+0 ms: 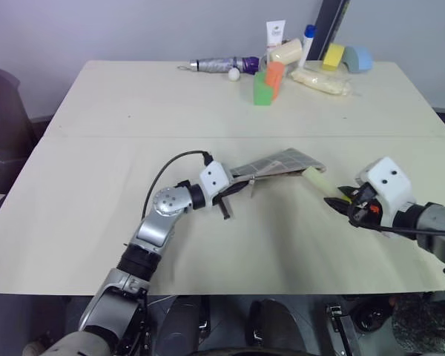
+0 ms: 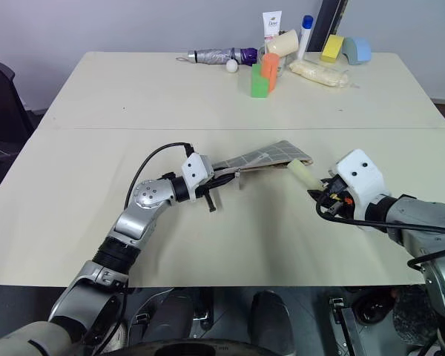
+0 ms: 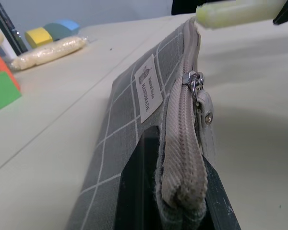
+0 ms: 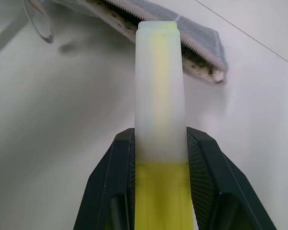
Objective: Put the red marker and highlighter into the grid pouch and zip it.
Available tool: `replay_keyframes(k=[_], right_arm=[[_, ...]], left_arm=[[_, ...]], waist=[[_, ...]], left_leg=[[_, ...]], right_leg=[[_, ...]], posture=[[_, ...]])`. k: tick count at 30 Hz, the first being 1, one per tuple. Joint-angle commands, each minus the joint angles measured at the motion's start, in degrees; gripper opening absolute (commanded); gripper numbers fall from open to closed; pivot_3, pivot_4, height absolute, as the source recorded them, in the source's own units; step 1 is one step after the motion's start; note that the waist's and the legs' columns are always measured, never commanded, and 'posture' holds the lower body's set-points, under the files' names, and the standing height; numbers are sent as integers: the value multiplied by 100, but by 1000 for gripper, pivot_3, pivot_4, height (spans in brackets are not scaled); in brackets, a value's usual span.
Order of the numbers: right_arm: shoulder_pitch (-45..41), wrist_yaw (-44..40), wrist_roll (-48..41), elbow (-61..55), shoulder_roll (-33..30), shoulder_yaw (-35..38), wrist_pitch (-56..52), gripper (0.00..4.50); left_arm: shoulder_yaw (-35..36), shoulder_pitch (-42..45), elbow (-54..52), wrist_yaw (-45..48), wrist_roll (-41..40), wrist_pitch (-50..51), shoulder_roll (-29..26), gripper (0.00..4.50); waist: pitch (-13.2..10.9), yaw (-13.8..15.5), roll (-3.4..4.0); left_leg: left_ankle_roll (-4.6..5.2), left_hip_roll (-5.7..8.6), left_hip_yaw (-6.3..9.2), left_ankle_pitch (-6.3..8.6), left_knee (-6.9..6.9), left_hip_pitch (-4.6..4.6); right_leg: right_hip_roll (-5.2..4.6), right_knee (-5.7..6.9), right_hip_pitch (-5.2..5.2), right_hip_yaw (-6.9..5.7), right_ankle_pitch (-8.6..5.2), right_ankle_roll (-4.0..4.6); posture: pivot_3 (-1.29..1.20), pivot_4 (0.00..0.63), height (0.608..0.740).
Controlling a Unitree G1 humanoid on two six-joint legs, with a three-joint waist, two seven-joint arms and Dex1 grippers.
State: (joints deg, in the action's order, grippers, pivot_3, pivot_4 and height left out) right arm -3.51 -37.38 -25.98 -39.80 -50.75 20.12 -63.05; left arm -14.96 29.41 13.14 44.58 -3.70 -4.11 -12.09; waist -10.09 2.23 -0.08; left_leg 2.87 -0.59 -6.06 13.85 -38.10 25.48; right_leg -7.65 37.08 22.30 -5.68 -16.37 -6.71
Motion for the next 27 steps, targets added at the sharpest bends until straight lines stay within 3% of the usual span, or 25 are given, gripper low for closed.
replay_keyframes(k=[1,15,21,27], right_arm=[[-157,99,1,113,-46,-10,90,889],[-383,36,4,184,-324,-637,161,889],[-655,-99,81,-104,-589,-1522,290,889],[-1238,-67,138,-190,-466,-2260,265,889]], left_arm=[[24,-24,-309,-16,-45,-52,9,0],[-250,-80,-540,235,251,-430,-271,0],[-527,-134,-665,469,490,-837,-554,0],[-632,-216,-883,607,461,-903,-616,0]], waist=[[0,-3,0],[0,-4,0],[0,-16,1],[0,-9,1]], left_leg=[[0,0,0,0,0,0],[0,-1,-1,0,0,0],[0,-3,-1,0,0,0],[-1,-4,1,0,0,1]], right_leg=[[0,0,0,0,0,0],[0,0,2,0,0,0],[-3,-1,4,1,0,1],[-6,-2,4,1,-1,2]], posture=[[0,150,740],[0,150,740],[0,150,740],[0,150,740]])
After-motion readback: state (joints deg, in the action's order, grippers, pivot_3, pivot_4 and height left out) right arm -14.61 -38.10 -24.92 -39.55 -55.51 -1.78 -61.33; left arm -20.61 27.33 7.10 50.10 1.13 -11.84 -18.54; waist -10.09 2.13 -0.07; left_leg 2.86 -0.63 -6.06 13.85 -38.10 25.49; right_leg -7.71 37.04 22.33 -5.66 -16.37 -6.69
